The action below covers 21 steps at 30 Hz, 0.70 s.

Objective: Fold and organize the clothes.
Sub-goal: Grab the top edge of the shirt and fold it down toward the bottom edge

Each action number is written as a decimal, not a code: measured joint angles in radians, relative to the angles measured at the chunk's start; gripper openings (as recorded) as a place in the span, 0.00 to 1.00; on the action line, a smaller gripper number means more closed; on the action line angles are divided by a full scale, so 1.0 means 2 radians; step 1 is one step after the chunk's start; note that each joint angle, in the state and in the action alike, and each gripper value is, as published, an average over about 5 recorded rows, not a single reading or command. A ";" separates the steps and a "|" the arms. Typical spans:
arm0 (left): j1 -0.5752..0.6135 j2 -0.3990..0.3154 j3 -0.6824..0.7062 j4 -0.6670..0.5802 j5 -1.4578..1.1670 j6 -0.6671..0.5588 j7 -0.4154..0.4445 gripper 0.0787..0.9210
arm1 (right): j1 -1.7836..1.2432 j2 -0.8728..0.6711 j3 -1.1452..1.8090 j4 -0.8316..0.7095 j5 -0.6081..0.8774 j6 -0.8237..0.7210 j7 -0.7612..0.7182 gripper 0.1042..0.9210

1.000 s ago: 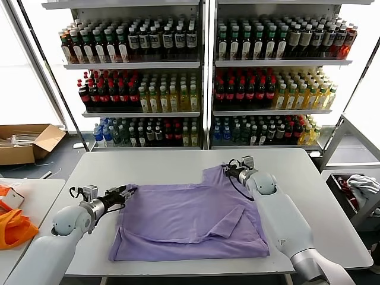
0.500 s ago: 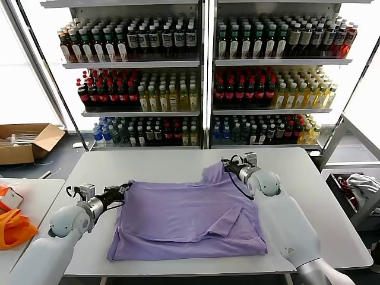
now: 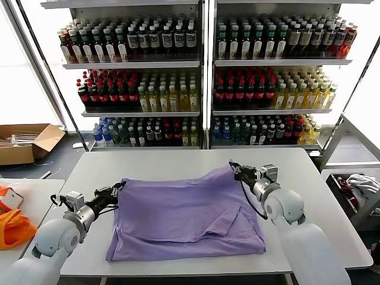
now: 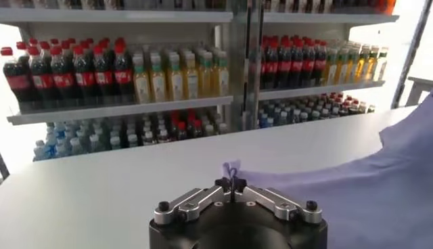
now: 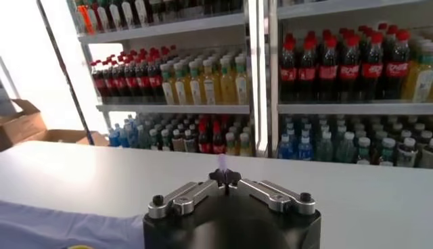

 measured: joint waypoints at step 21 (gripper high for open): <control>0.213 -0.012 -0.088 -0.108 0.098 -0.021 0.001 0.22 | -0.314 0.012 0.113 0.190 -0.150 0.057 -0.006 0.21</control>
